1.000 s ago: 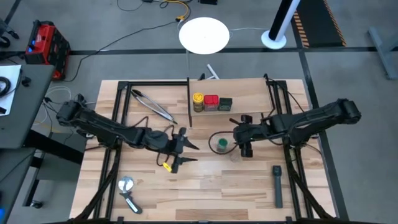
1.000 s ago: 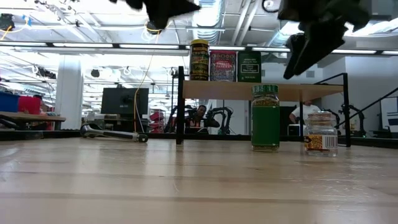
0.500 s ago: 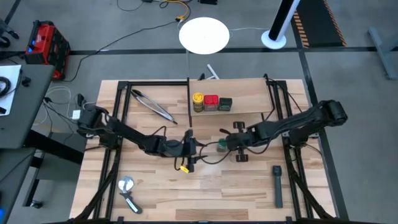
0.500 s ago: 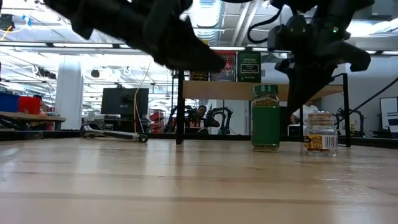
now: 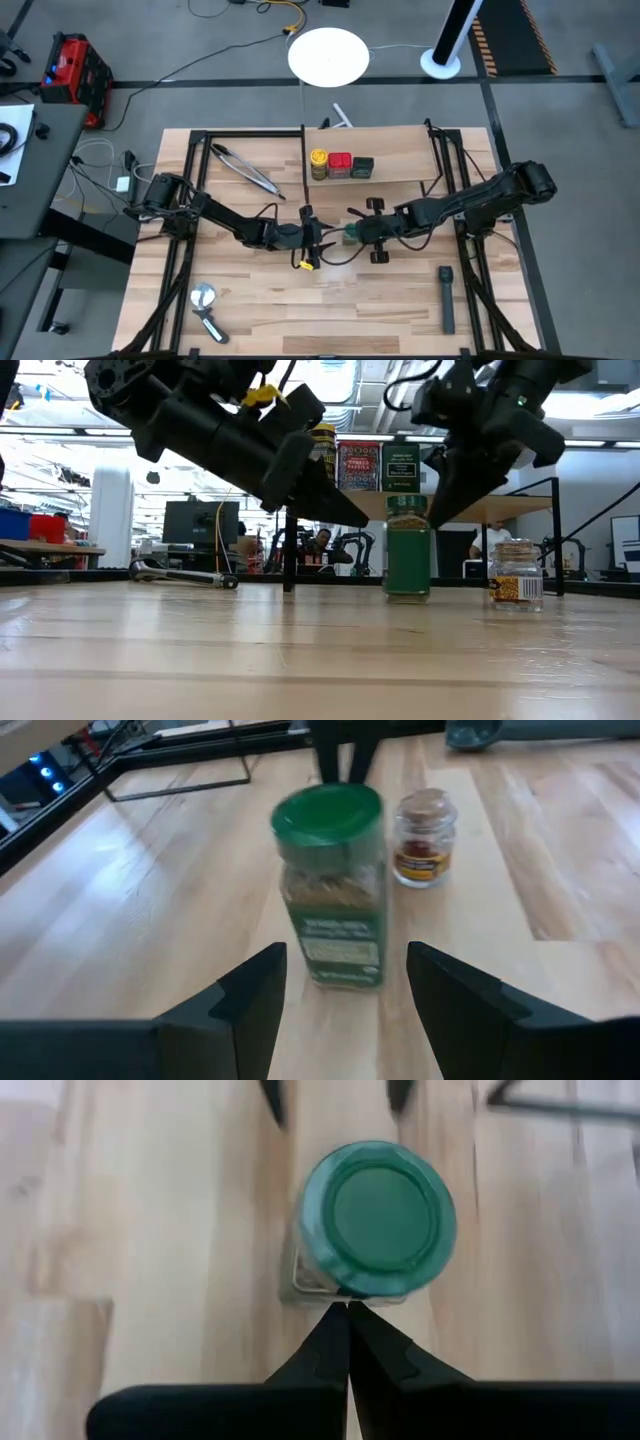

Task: Shelf spices
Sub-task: Put the green seasoning bottle on the shelf

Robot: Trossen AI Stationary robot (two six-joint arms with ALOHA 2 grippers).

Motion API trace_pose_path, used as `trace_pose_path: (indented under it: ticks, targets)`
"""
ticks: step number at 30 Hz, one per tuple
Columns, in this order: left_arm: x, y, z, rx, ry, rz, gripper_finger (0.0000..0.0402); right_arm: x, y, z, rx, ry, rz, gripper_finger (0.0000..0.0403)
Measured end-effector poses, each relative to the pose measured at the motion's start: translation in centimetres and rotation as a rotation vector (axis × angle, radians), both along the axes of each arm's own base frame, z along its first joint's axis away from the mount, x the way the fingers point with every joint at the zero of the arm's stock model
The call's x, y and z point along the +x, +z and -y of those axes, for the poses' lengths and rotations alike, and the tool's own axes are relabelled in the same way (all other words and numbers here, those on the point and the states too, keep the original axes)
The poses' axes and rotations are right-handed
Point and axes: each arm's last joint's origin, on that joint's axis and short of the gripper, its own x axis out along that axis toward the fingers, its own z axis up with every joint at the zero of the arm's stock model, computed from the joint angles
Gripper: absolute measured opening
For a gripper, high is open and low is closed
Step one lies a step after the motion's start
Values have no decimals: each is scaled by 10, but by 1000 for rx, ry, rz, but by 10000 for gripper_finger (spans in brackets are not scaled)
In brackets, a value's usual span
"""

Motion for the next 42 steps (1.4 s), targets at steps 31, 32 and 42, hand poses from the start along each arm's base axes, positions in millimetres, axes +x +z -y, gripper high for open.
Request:
trace_pose_path:
  ticks: [31,32,42]
  targets:
    - [3,0,-15,-103,72,25,201,9,7,-5,45,57,107,5]
    - [3,0,-15,-108,64,26,201,9,6,-3,39,57,99,5]
    - [2,0,-15,-100,77,23,201,4,2,13,-68,-31,23,5]
